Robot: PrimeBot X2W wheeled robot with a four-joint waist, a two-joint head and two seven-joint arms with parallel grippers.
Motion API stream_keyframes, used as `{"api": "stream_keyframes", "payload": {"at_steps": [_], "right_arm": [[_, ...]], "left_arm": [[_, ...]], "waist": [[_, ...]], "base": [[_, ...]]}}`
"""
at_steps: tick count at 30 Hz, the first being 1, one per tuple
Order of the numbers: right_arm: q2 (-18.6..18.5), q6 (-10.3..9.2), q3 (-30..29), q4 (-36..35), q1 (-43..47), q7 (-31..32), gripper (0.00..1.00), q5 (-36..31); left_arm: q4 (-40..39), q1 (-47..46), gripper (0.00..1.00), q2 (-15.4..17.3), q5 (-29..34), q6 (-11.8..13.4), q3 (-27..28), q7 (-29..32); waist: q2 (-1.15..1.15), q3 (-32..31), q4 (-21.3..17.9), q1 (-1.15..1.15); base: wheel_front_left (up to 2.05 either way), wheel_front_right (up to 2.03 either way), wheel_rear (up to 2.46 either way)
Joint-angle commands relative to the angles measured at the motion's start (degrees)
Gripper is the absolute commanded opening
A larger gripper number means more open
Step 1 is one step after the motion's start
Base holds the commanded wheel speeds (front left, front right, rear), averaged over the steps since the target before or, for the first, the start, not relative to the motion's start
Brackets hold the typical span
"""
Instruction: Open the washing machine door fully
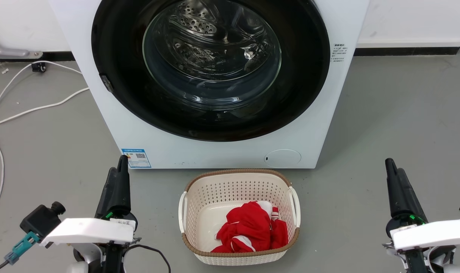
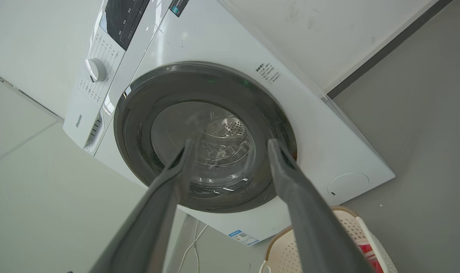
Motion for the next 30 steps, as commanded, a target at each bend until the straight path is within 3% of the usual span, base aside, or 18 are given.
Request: {"api": "stream_keyframes", "payload": {"at_steps": [1, 12, 30], "right_arm": [[-0.1, 0.00, 0.4, -1.4, -0.2, -0.7, 1.00, -3.7], [0.0, 0.00, 1.2, -1.3, 1.4, -2.5, 1.00, -19.1], [0.0, 0.00, 1.4, -2.6, 2.6, -2.4, 1.00, -33.3]], "left_arm": [[-1.2, -0.2, 1.00, 0.2, 3.4, -0.1, -0.1, -0.7], [-1.4, 0.9, 1.00, 0.2, 18.5, 1.6, -1.9, -3.1], [-2.2, 1.8, 1.00, 1.2, 33.6, 3.3, -3.8, -6.1]], "waist": [[0.00, -0.1, 0.0, 0.00], [0.00, -0.3, 0.0, 0.00], [0.00, -0.4, 0.0, 0.00]], "base": [[0.00, 0.00, 0.00], [0.00, 0.00, 0.00], [0.00, 0.00, 0.00]]}}
